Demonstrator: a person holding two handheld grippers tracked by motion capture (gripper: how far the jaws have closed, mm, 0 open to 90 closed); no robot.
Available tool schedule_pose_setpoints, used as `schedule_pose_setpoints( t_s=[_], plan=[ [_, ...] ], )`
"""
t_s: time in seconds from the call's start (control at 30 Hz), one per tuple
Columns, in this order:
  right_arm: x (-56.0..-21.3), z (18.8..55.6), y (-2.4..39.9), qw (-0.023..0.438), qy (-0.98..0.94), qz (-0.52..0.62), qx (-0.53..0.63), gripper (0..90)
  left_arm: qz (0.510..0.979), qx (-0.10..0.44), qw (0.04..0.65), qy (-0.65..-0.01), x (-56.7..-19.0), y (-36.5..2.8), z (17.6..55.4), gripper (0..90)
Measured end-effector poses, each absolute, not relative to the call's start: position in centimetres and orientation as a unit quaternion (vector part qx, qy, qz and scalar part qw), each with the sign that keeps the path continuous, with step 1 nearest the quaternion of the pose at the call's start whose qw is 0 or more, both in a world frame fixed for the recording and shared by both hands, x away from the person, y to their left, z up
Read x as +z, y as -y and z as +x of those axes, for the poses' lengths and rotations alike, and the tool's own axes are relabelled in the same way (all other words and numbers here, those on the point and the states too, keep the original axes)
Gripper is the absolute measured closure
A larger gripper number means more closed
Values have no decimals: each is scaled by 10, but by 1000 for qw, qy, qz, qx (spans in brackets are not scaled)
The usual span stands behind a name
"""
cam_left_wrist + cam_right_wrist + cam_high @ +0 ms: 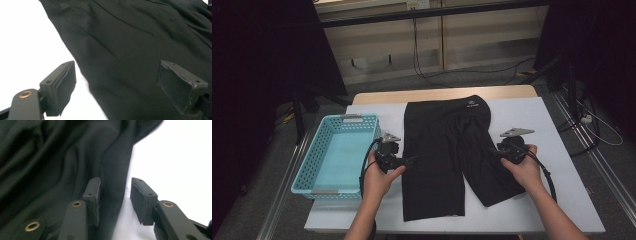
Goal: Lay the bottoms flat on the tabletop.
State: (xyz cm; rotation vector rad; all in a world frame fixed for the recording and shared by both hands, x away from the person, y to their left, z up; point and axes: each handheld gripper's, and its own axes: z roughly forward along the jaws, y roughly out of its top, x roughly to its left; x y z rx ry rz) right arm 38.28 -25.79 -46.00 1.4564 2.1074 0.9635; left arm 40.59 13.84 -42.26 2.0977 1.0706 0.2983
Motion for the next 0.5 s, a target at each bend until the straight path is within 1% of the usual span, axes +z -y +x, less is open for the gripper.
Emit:
schedule_pose_setpoints(
  t_s=[0.03,0.07,0.1,0.13,0.17,0.33,0.5],
  plan=[
    [-460,383,258,201,-754,521,345,606,819,117,375,-419,-423,-138,406,159],
    [-459,383,257,204,-757,520,339,647,817,116,377,-422,-424,-137,406,160],
    [-459,383,258,203,-757,519,341,763,818,116,375,-419,-424,-137,406,159],
    [-459,384,259,184,-751,525,356,844,819,114,375,-419,-423,-137,406,160],
    [-459,384,260,176,-744,532,365,868,819,115,376,-418,-423,-136,405,160],
    [-453,381,260,198,-741,525,370,885,820,114,377,-416,-421,-137,406,160],
    [-443,373,247,221,-751,494,380,883,819,114,376,-418,-422,-136,406,160]
  ],
)
